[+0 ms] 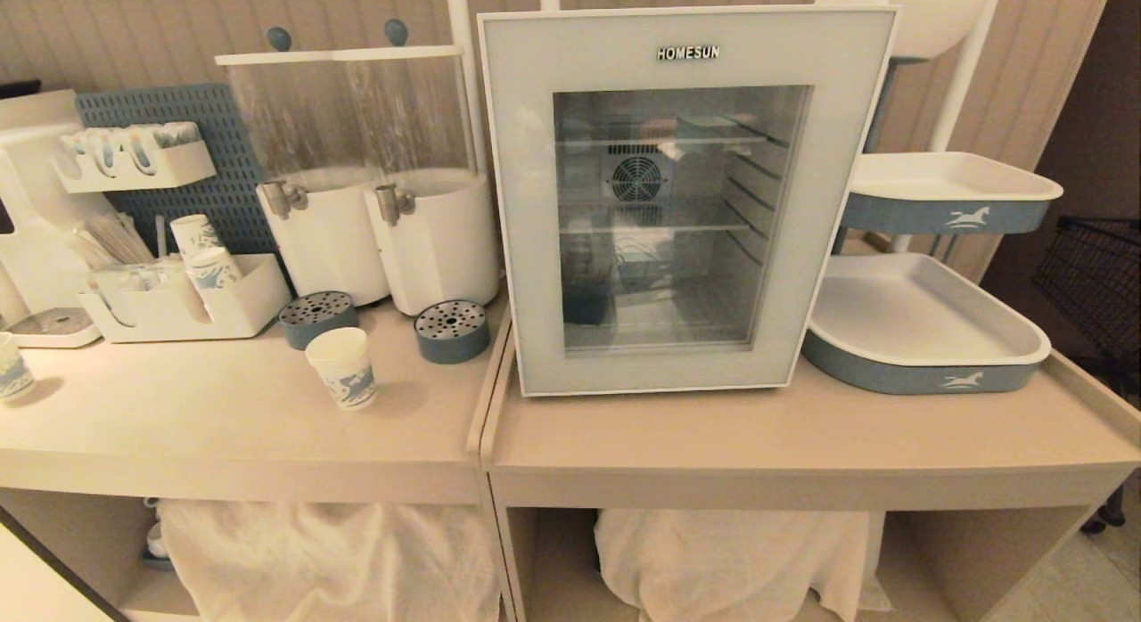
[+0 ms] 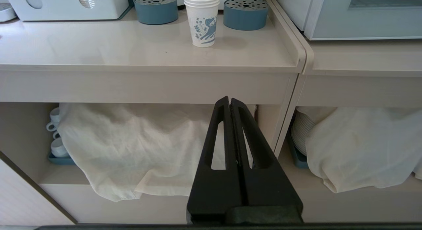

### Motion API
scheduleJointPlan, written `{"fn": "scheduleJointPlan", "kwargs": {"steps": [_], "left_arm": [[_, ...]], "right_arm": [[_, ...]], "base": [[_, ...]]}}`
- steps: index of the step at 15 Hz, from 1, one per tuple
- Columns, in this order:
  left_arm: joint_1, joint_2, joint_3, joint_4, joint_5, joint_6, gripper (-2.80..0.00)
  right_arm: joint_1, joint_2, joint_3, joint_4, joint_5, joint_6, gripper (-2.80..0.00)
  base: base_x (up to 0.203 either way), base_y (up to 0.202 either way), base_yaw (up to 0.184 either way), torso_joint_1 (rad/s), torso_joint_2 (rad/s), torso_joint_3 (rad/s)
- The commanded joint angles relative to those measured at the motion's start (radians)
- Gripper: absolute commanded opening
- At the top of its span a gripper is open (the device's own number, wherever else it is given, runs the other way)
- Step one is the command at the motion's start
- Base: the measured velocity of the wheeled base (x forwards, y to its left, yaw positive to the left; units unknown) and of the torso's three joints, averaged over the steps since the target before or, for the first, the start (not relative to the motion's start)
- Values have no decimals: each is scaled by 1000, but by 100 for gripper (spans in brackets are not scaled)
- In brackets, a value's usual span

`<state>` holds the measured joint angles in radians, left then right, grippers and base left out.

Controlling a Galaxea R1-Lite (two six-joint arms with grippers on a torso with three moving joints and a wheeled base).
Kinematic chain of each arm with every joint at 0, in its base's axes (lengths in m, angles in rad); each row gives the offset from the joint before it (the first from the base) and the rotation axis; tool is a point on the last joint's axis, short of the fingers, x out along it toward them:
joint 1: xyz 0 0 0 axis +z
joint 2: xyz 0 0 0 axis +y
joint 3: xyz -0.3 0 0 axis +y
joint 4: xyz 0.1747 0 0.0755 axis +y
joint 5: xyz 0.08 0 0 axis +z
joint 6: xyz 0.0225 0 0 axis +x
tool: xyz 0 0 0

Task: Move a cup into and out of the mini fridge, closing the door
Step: Open the freezer door

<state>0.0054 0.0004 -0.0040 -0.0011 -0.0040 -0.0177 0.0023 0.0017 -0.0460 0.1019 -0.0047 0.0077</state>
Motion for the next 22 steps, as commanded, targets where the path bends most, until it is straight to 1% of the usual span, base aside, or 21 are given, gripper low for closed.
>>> {"fn": "scheduleJointPlan", "kwargs": {"steps": [1, 7, 10, 12, 13, 14, 16, 17, 19, 20, 21, 22], "left_arm": [[1, 1, 2, 0, -1, -1, -280], [1, 1, 3, -3, -1, 15, -280], [1, 1, 4, -2, -1, 8, -280], [1, 1, 1, -2, 2, 19, -280], [1, 2, -31, 7, 7, 34, -280], [1, 8, -104, 33, 11, 44, -280], [1, 50, -366, 161, 16, 45, -280], [0, 95, -568, 241, 17, 27, -280], [-9, 246, -1033, 402, 28, -38, -280], [-32, 357, -1310, 484, 46, -59, -280], [-57, 436, -1523, 526, 73, -60, -280], [-89, 522, -1692, 561, 104, -60, -280]], "right_arm": [[1, 0, 0, 1, 0, 0, -280], [1, 1, 0, 1, 0, 0, -280], [1, 0, 0, 1, 0, 0, -280], [1, 1, 0, 1, 0, 0, -280], [1, 0, 0, 1, 0, 0, -280], [1, 0, 0, 1, 0, 0, -280], [1, 1, 0, 2, 0, 0, -280], [1, 0, 0, 2, 0, 0, -280], [1, 1, 0, 2, 0, 0, -280], [1, 1, 0, 2, 0, 0, -280], [1, 1, 0, 2, 0, 0, -280], [1, 0, 0, 2, 0, 0, -280]], "base": [[0, 0, 0, 0, 0, 0], [8, 0, 0, 0, 0, 1], [136, 0, -4, 1, 4, 4], [33, 0, 2, 1, 5, 1], [0, 0, 0, 0, 0, 0], [0, 0, 0, 0, 0, 0], [0, 0, 0, 0, 0, 0], [0, 0, 0, 0, 0, 0], [0, 0, 0, 0, 0, 0], [0, 0, 0, 0, 0, 0], [0, 0, 0, 0, 0, 0], [0, 0, 0, 0, 0, 0]]}}
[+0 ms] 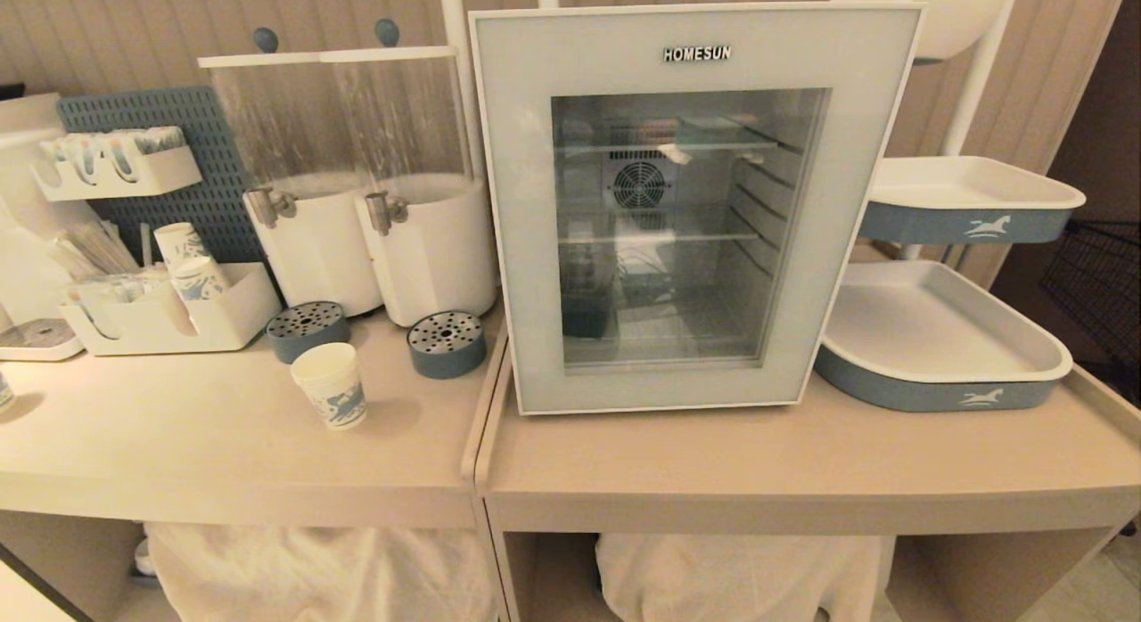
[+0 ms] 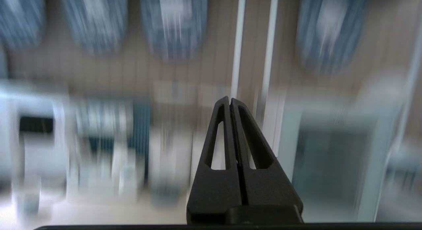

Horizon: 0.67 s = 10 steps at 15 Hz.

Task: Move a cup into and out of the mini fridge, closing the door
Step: Open the freezer door

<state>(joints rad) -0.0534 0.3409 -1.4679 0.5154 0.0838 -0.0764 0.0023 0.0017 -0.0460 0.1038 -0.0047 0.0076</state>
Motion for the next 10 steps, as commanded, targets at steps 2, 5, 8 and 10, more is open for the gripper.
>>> {"fn": "scheduleJointPlan", "kwargs": {"steps": [2, 5, 8, 10], "left_arm": [[-104, 413, -480, 134, 38, -26, -280], [-162, 671, -531, 234, -148, -62, -280], [-64, 866, -254, 204, -752, -2, -280], [130, 1048, -84, 107, -1246, 90, -280]], "right_arm": [[1, 0, 0, 0, 0, 0, -280], [1, 0, 0, 0, -1, 0, -280], [1, 0, 0, 2, -1, 0, -280], [1, 0, 0, 0, -1, 0, -280]], "base": [[0, 0, 0, 0, 0, 0], [0, 0, 0, 0, 0, 0], [0, 0, 0, 0, 0, 0], [0, 0, 0, 0, 0, 0]]}}
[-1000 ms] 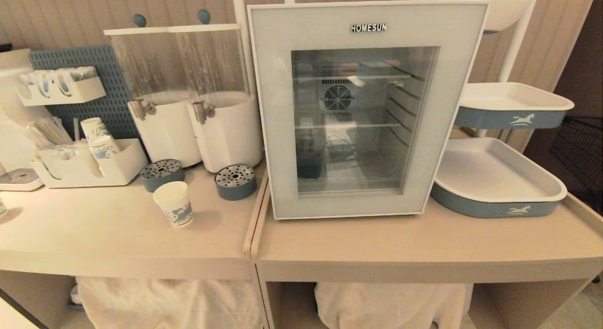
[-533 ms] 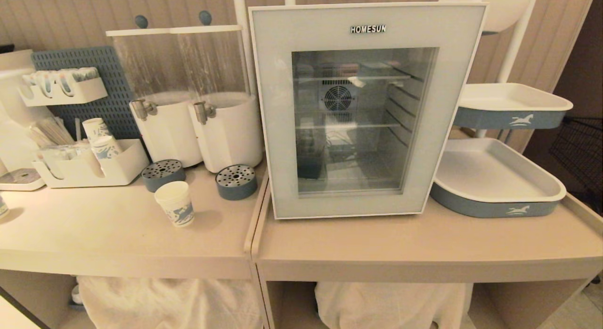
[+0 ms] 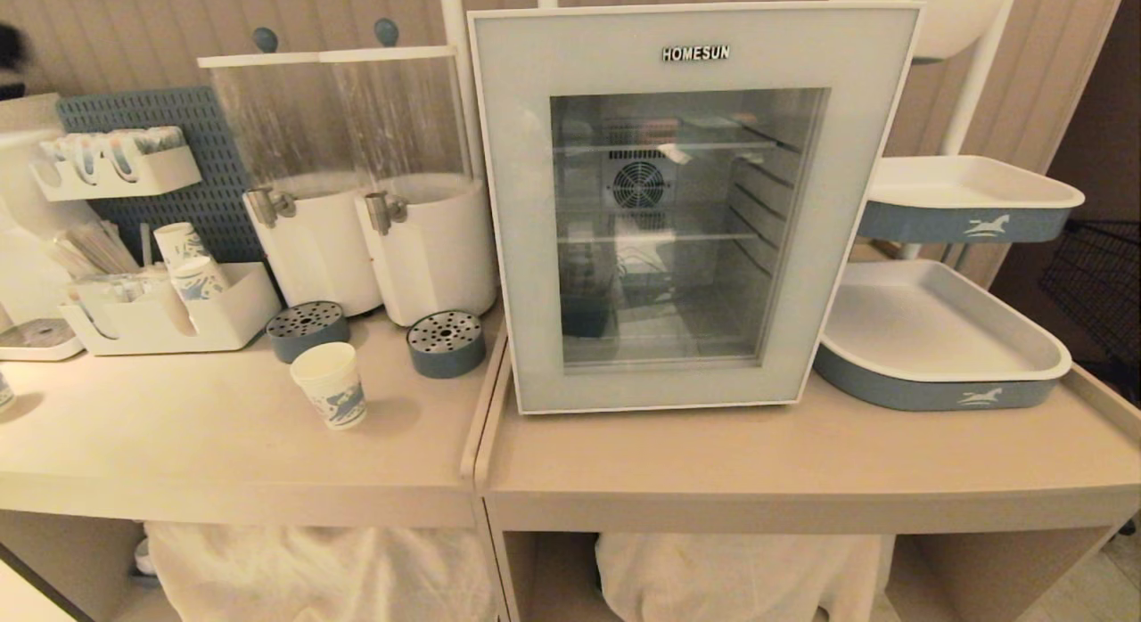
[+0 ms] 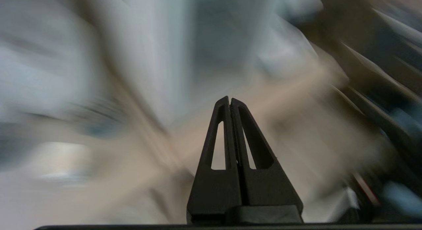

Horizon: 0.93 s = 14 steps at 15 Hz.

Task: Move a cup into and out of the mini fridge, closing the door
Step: Open the freezer door

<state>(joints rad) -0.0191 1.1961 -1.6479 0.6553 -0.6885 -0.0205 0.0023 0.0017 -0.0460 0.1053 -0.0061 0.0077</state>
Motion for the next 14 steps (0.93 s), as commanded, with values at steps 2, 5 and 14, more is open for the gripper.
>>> {"fn": "scheduleJointPlan", "kwargs": {"steps": [2, 5, 14], "left_arm": [[233, 333, 252, -135, -667, 229, -280], [270, 504, 321, -193, -731, 479, 0], [42, 712, 259, -389, -691, 598, 0]], "right_arm": [[1, 0, 0, 1, 0, 0, -280], [1, 0, -2, 1, 0, 0, -280], [1, 0, 0, -1, 0, 0, -280]], "base": [[0, 0, 0, 0, 0, 0], [0, 0, 0, 0, 0, 0], [0, 0, 0, 0, 0, 0]]}}
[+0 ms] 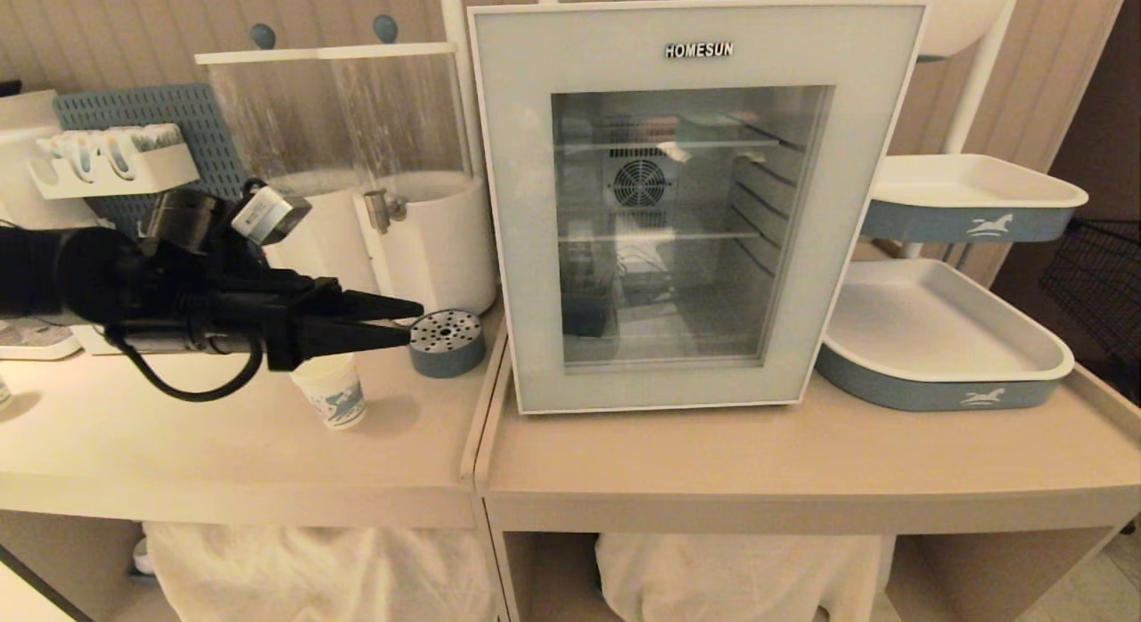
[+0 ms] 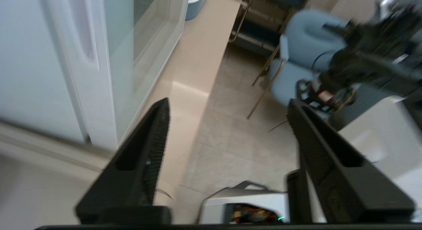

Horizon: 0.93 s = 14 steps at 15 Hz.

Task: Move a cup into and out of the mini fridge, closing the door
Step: Open the freezer door

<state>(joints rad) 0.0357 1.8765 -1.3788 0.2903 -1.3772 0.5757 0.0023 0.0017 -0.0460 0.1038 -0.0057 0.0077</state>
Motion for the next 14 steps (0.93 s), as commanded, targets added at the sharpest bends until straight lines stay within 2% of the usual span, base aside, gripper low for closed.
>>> {"fn": "scheduleJointPlan", "kwargs": {"steps": [1, 2, 4, 5, 7, 10, 12, 14], "left_arm": [[-14, 33, -11, -28, 1, 1, 0], [-16, 43, -13, -69, 24, -8, 0], [-19, 74, -11, -321, 83, -30, 0], [-20, 84, -15, -382, 110, -56, 0], [-26, 85, -30, -389, 120, -71, 0], [-83, 89, -59, -391, 130, -81, 0], [-132, 109, -81, -392, 122, -124, 0], [-146, 122, -88, -393, 118, -142, 0]], "right_arm": [[1, 0, 0, 0, 0, 0, -280], [1, 0, 0, 0, 0, 0, -280], [1, 0, 0, 0, 0, 0, -280], [1, 0, 0, 0, 0, 0, -280], [1, 0, 0, 0, 0, 0, -280], [1, 0, 0, 0, 0, 0, -280], [1, 0, 0, -1, 1, 2, -280], [1, 0, 0, -1, 1, 2, -280]], "base": [[0, 0, 0, 0, 0, 0], [0, 0, 0, 0, 0, 0], [0, 0, 0, 0, 0, 0], [0, 0, 0, 0, 0, 0], [0, 0, 0, 0, 0, 0], [0, 0, 0, 0, 0, 0], [0, 0, 0, 0, 0, 0], [0, 0, 0, 0, 0, 0]]}}
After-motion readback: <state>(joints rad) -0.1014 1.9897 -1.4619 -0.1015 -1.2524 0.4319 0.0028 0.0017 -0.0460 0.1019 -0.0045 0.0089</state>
